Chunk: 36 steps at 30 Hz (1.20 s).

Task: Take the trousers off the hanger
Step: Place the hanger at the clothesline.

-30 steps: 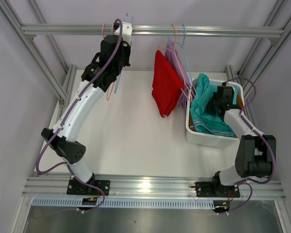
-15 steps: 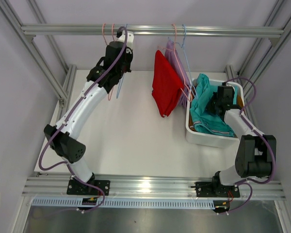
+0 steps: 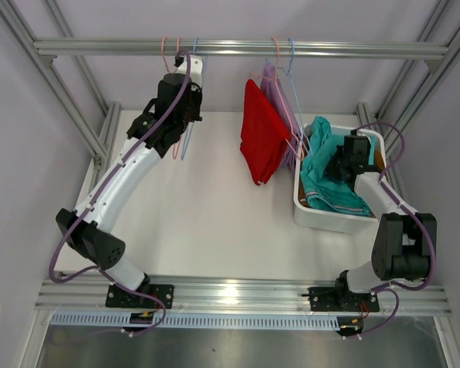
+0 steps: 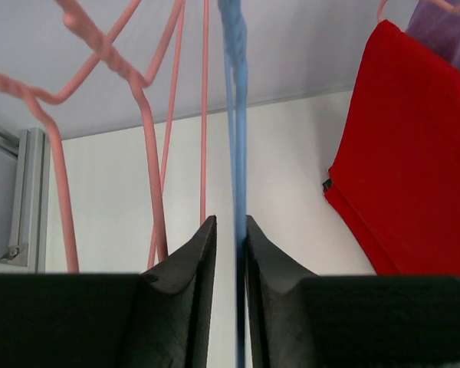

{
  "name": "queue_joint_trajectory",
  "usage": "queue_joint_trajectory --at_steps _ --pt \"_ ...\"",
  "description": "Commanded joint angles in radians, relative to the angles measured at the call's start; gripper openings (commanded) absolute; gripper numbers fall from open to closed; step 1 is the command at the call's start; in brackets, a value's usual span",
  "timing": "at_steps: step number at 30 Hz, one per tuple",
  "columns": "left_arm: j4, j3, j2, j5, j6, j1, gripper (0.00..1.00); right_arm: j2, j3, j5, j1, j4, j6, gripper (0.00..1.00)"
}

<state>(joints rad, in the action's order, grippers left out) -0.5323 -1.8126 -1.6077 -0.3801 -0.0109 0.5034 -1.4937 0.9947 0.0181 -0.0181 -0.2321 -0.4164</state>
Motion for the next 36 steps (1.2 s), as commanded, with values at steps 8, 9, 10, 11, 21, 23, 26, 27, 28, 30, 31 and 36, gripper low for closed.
queue_joint_trajectory --at_steps 8,9,10,11,21,23,26,27,28,30,31,36 --pt "-0.034 0.073 0.156 0.001 -0.050 0.021 0.31 -0.002 -0.014 -0.050 -0.017 0.001 0.008 0.00" --pt "-0.040 0.085 0.167 -0.006 -0.050 0.027 0.31 -0.002 -0.016 -0.049 -0.019 0.000 0.008 0.00" --pt "-0.044 0.087 0.178 -0.014 -0.050 0.041 0.32 -0.003 -0.014 -0.053 -0.020 0.000 0.008 0.00" --pt "-0.049 0.090 0.192 -0.022 -0.050 0.049 0.32 -0.007 -0.014 -0.055 -0.019 -0.001 0.008 0.00" --pt "-0.118 0.068 0.376 -0.069 -0.073 0.129 0.47 -0.002 -0.008 -0.061 -0.019 -0.012 0.008 0.00" --pt "-0.123 0.058 0.393 -0.011 -0.104 0.135 0.49 0.001 -0.005 -0.064 -0.019 -0.018 0.011 0.00" --pt "-0.107 0.053 0.396 0.078 -0.155 0.135 0.53 0.003 -0.005 -0.069 -0.019 -0.021 0.013 0.00" --pt "-0.080 0.061 0.393 0.146 -0.170 0.135 0.54 0.006 -0.005 -0.069 -0.019 -0.021 0.013 0.00" --pt "-0.063 0.065 0.390 0.182 -0.202 0.135 0.55 0.004 -0.005 -0.069 -0.020 -0.022 0.013 0.00" --pt "-0.035 0.064 0.368 0.278 -0.237 0.135 0.57 0.004 -0.004 -0.070 -0.020 -0.024 0.014 0.00" --pt "0.003 0.067 0.361 0.312 -0.271 0.136 0.57 0.006 -0.005 -0.070 -0.019 -0.024 0.014 0.00" --pt "0.120 0.042 0.254 0.518 -0.382 0.136 0.63 0.003 -0.007 -0.075 -0.019 -0.023 0.013 0.00"
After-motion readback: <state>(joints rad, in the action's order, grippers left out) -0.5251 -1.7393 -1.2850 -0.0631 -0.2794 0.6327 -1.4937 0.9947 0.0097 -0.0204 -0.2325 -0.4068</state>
